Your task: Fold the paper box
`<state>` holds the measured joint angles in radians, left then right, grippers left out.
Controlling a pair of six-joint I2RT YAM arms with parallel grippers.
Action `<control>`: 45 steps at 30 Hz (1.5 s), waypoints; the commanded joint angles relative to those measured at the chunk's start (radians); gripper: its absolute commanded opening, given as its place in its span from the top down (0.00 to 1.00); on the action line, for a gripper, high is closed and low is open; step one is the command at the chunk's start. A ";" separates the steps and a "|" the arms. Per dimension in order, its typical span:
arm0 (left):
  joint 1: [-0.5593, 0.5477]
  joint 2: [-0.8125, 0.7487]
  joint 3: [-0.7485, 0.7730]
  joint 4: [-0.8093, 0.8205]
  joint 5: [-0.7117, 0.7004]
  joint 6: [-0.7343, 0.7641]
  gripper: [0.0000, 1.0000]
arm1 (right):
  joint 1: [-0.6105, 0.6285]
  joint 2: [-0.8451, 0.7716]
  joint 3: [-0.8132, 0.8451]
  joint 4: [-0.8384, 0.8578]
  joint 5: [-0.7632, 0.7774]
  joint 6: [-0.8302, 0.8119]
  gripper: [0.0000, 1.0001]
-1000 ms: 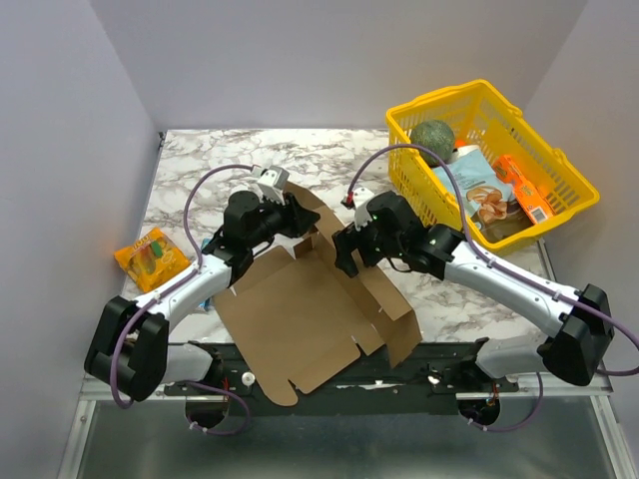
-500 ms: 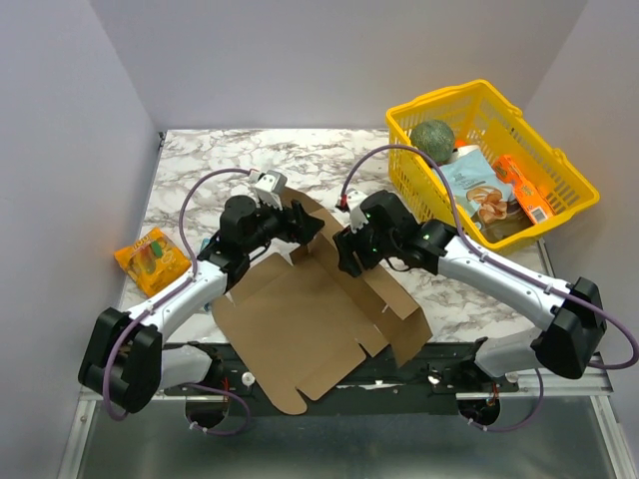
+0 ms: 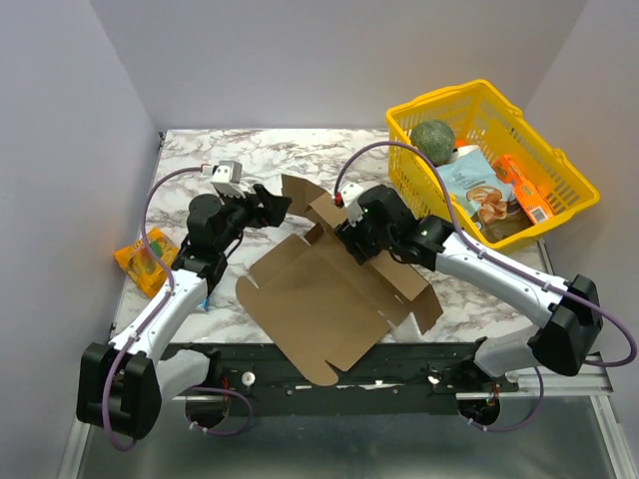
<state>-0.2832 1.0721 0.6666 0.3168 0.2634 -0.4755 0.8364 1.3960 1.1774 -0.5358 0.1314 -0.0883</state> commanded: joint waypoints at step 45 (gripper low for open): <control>0.150 0.813 0.426 0.175 0.523 0.095 0.22 | 0.018 0.135 0.021 0.033 0.069 -0.117 0.39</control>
<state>-0.1413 1.9667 1.1645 0.4038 0.6930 -0.3454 0.8452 1.4948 1.2003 -0.4721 0.1722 -0.2249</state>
